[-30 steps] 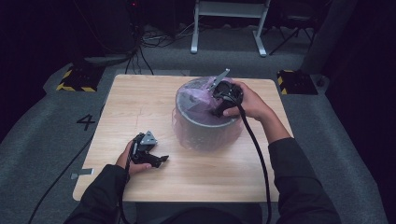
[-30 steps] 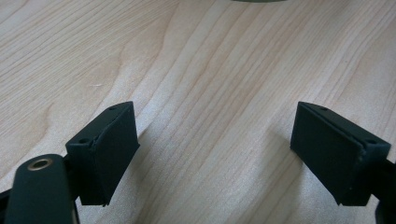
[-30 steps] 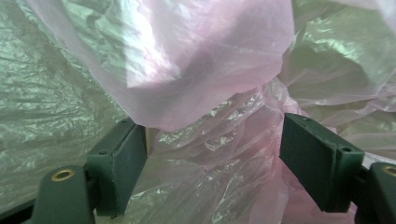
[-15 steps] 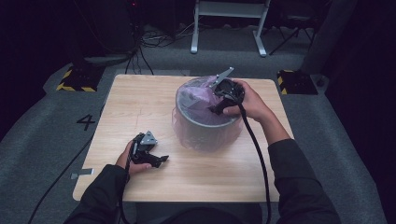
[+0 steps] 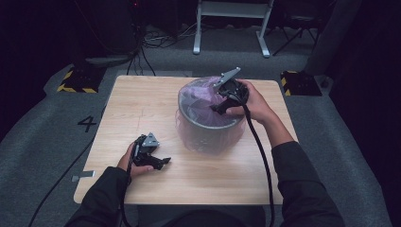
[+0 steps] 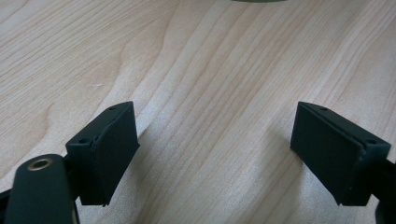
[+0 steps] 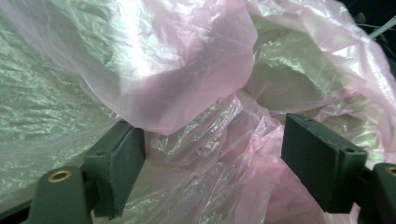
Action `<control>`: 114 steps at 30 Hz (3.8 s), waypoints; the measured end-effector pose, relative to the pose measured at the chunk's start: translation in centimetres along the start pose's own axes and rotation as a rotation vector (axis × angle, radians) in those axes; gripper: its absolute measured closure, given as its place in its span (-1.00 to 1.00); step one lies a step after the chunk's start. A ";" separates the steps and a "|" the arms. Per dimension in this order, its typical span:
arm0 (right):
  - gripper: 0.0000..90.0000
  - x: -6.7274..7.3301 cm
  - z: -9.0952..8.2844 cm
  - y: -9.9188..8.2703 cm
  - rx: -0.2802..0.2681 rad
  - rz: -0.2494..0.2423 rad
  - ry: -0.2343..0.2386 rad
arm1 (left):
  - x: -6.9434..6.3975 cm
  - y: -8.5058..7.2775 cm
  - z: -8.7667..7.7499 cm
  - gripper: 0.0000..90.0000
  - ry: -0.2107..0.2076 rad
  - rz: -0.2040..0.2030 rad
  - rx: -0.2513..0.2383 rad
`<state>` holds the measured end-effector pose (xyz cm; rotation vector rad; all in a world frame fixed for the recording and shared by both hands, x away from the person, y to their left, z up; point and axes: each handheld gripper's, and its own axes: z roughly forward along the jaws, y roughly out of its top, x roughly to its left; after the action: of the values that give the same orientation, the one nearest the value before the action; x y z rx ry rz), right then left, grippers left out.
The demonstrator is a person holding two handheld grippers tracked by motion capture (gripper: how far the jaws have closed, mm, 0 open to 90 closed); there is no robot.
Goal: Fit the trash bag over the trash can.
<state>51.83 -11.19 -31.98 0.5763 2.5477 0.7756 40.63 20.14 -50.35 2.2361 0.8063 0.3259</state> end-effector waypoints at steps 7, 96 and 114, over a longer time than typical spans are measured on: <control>-0.49 -0.3 -0.3 -0.1 -0.020 0.024 -0.007 | 0.0 0.0 0.0 -0.67 0.000 0.000 0.000; -0.65 1.0 -6.3 -5.3 -0.417 0.128 -0.001 | 0.0 0.0 0.0 -0.67 0.000 0.002 0.001; -0.64 1.9 -7.1 -6.9 -0.407 0.099 -0.009 | 0.0 0.0 0.0 -0.67 0.001 0.000 0.000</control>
<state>44.87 -18.49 -31.17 0.5673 2.2712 1.2802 40.63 20.14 -50.35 2.2355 0.8069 0.3265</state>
